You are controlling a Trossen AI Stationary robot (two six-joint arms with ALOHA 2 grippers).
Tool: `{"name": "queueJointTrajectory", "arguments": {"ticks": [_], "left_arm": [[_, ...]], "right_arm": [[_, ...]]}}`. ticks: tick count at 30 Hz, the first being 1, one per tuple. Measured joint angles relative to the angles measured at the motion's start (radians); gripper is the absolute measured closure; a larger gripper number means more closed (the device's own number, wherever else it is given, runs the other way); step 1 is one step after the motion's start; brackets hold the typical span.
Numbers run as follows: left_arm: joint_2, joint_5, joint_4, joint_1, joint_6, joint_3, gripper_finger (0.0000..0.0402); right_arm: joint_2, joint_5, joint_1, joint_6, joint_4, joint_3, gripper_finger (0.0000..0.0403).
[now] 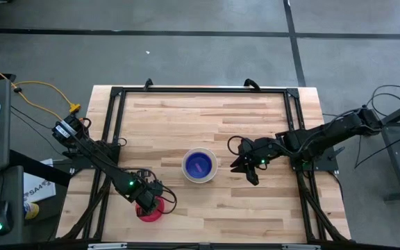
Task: Nest bowls inside each other
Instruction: Stack the red bowl on the violet bowl
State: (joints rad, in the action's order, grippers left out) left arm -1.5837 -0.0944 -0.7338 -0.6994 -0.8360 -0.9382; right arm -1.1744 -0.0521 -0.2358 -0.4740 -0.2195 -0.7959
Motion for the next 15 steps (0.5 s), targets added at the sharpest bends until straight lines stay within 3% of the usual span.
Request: {"name": "queueJointTrajectory", "arguments": {"ticks": [8, 15], "left_arm": [[0.001, 0.04, 0.008, 0.038, 0.009, 0.0, 0.04], [0.003, 0.036, -0.009, 0.108, 0.119, -0.062, 0.0401]], "right_arm": [[0.0, 0.0, 0.0, 0.0, 0.0, 0.0, 0.0314], [0.0, 0.0, 0.0, 0.0, 0.0, 0.0, 0.0314]]}}
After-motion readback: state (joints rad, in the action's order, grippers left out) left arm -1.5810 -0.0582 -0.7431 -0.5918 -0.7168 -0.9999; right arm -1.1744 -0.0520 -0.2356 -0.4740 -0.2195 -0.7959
